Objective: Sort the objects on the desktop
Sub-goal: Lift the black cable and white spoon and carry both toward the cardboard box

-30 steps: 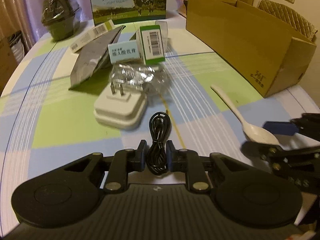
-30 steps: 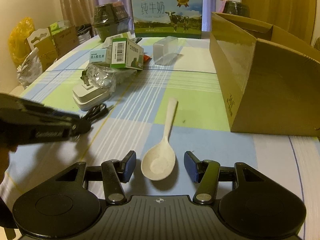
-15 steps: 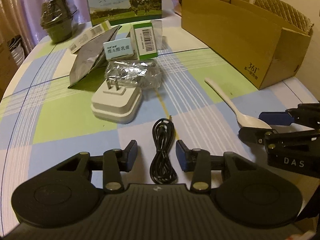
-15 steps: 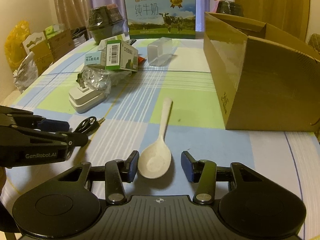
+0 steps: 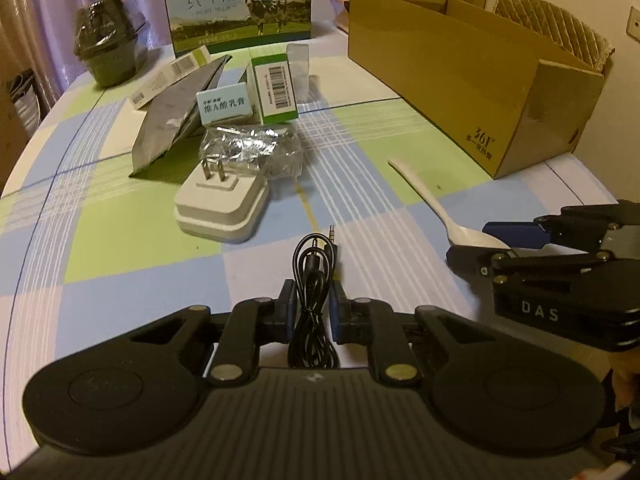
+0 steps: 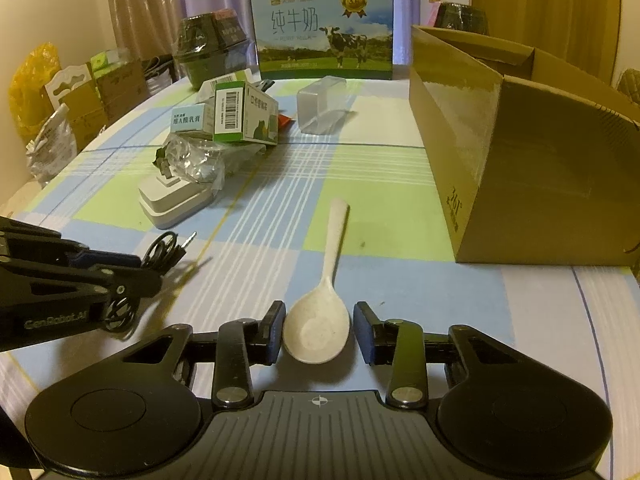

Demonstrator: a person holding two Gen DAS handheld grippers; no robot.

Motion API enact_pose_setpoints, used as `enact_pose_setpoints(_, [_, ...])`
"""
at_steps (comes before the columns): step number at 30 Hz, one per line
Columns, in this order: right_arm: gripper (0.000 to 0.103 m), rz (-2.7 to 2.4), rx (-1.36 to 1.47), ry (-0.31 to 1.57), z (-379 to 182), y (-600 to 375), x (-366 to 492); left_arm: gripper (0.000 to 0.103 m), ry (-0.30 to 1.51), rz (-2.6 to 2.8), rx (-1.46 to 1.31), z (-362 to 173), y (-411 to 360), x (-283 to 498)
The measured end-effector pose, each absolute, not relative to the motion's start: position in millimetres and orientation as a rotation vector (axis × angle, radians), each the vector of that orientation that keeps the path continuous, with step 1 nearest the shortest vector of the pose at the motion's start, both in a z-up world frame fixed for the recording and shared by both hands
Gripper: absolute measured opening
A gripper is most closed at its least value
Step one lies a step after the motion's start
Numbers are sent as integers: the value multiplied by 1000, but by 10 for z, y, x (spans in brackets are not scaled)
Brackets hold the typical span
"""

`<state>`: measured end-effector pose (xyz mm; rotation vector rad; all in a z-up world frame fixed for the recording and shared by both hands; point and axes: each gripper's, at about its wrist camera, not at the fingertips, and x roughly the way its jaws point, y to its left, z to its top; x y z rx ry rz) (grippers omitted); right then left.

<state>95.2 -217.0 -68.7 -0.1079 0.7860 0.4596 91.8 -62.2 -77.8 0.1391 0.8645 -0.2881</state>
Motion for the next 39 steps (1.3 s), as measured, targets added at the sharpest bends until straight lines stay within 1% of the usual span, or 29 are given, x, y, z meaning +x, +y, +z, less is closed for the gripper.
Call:
enact_pose_setpoints(5, [34,460,-127,778,-701,-2138,947,13,871,-282,135,-803,-598,925])
enact_pose_setpoints(11, [34,457,-125,782,-699,-2144,942,16,877,-272,151,-814,-595,894])
enact_pose_setpoints(16, [34,451,-115,788,-686,-2164,920,17,879,-281,170,-857,-590,855])
enact_pose_setpoints(17, [34,447,-114,790,-690,-2164,917,16,882,-281,165,-858,-587,862])
enact_pose_setpoints(18, [34,445,-113,788,-691,-2164,909,13,885,-286,161,-857,-586,871])
enact_pose_setpoints(22, [34,444,-124,787,-685,-2138,894,10,885,-295,157,-833,-597,877])
enact_pose_setpoints(23, [30,443,-127,786,-684,-2134,889,10,882,-295,150,-820,-594,869])
enact_pose_setpoints(28, [30,430,-130,783,-663,-2149,871,9,872,-294,137,-755,-580,822])
enact_pose_setpoints(39, [30,423,-128,707,-353,-2212,743,9,810,-289,109,-429,-567,759])
